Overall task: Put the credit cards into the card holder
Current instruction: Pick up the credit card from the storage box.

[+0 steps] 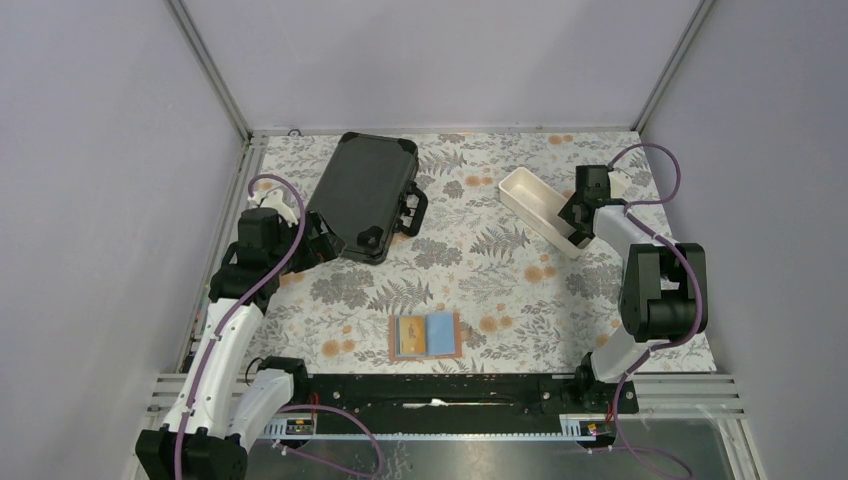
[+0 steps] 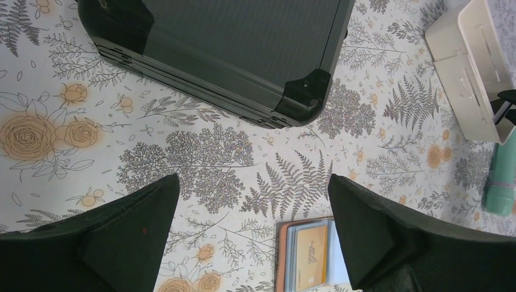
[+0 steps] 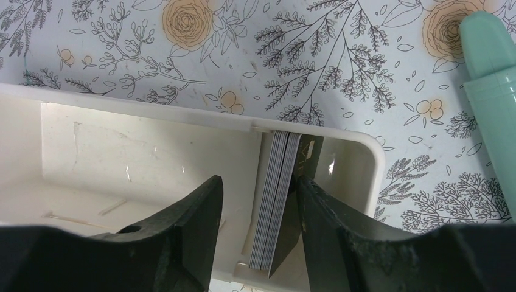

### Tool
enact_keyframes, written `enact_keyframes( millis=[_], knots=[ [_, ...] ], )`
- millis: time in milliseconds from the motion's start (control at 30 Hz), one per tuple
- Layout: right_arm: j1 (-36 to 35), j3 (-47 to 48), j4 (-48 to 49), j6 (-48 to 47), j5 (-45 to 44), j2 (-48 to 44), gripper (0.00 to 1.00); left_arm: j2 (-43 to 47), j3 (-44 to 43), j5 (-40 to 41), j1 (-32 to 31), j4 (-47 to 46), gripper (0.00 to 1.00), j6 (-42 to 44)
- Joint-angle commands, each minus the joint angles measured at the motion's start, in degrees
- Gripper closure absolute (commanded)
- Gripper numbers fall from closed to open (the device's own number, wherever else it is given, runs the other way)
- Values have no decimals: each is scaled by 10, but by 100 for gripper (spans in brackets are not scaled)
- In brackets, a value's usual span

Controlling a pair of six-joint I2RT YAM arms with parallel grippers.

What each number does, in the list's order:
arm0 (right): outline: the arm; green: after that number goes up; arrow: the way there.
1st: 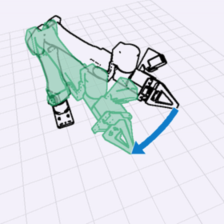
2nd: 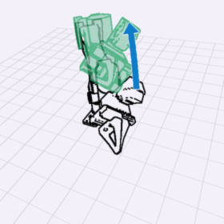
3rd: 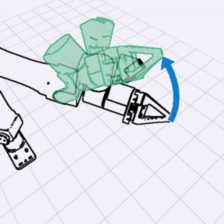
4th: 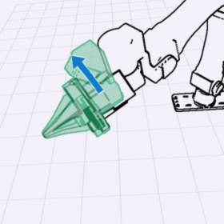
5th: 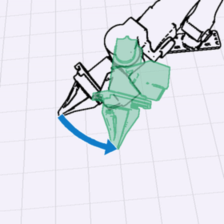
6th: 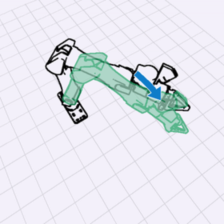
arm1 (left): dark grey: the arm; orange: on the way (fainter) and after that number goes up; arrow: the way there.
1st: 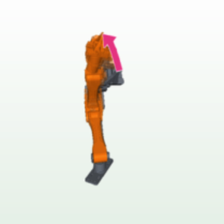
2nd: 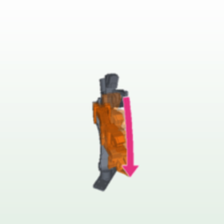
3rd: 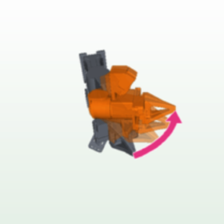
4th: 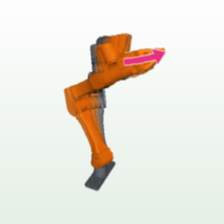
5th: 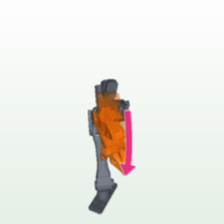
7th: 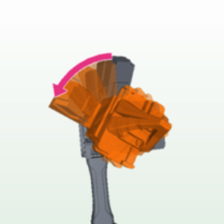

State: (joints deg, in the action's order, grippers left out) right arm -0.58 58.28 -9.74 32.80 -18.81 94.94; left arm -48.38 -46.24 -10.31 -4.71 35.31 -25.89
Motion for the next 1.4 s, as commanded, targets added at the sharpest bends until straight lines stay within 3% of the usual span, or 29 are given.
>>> enact_keyframes(
  millis=[0,833,1033,1200,1367],
  knots=[
    [2,21,17,-6,4,-7,47,4,5,-16,5,-34,2,2],
    [2,-9,11,-5,-20,-40,76,-5,10,-40,10,-37,2,0],
    [2,-13,7,-10,-24,-36,74,-5,11,-42,11,-37,2,0],
    [3,-20,6,-14,-28,-48,61,-6,11,-44,12,-38,2,0],
    [2,-18,7,-13,-22,-34,56,-7,12,-46,13,-39,2,0]
  ],
)
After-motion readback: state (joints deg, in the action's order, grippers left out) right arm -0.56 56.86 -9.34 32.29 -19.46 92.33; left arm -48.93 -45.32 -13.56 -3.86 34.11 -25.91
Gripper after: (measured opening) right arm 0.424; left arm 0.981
